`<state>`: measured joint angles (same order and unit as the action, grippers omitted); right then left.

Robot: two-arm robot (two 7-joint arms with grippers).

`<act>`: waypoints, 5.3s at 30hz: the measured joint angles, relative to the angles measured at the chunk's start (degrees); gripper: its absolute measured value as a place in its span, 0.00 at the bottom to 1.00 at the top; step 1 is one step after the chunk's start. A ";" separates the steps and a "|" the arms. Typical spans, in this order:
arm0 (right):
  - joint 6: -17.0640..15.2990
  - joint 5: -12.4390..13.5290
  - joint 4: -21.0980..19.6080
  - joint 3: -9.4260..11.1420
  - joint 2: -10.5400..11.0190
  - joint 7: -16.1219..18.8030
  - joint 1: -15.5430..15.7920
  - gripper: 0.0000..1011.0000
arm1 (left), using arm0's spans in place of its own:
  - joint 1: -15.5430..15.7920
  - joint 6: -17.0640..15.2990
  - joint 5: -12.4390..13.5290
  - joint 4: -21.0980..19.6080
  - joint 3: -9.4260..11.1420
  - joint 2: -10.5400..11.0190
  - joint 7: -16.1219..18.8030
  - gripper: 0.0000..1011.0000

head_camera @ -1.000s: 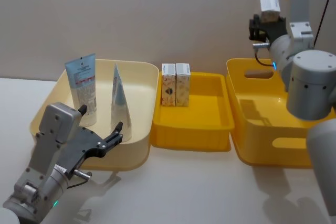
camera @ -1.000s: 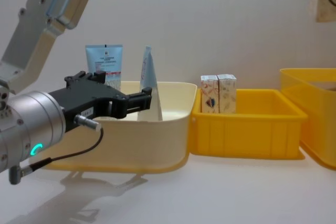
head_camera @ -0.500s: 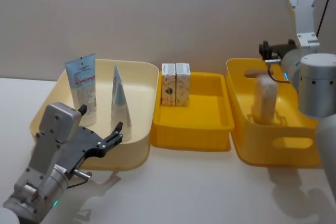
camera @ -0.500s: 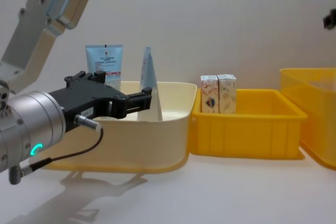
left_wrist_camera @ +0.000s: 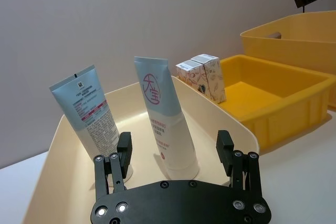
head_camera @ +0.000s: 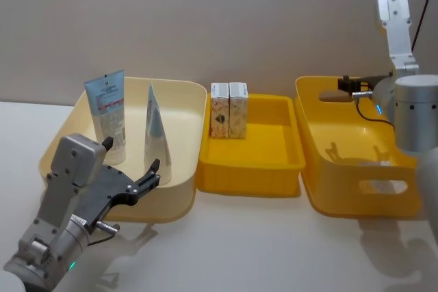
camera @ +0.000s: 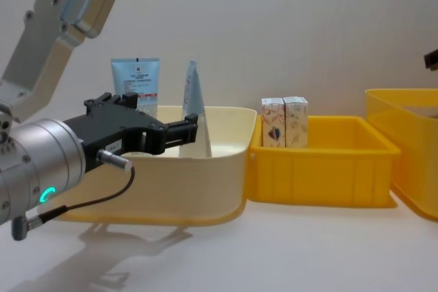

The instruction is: Bimanual collaborative sorting of washing and personal care products

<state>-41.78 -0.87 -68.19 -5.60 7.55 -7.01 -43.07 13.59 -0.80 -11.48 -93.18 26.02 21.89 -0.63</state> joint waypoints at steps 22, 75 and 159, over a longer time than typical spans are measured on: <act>-1.11 -0.18 1.81 0.27 0.31 0.31 -0.64 0.99 | 5.75 -2.74 -1.15 1.90 1.10 -1.00 -6.13 0.99; -1.32 -0.17 2.19 0.31 0.37 0.37 -0.76 0.99 | 19.25 -4.33 -2.54 24.36 0.28 -9.06 -14.28 0.99; -1.32 -0.17 2.19 0.31 0.38 0.36 -0.75 0.99 | 24.15 -1.72 -0.27 31.44 -0.06 -11.50 -14.80 0.24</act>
<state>-43.10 -1.05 -66.00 -5.29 7.93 -6.65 -43.82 37.74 -2.52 -11.76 -61.73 25.96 10.40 -15.42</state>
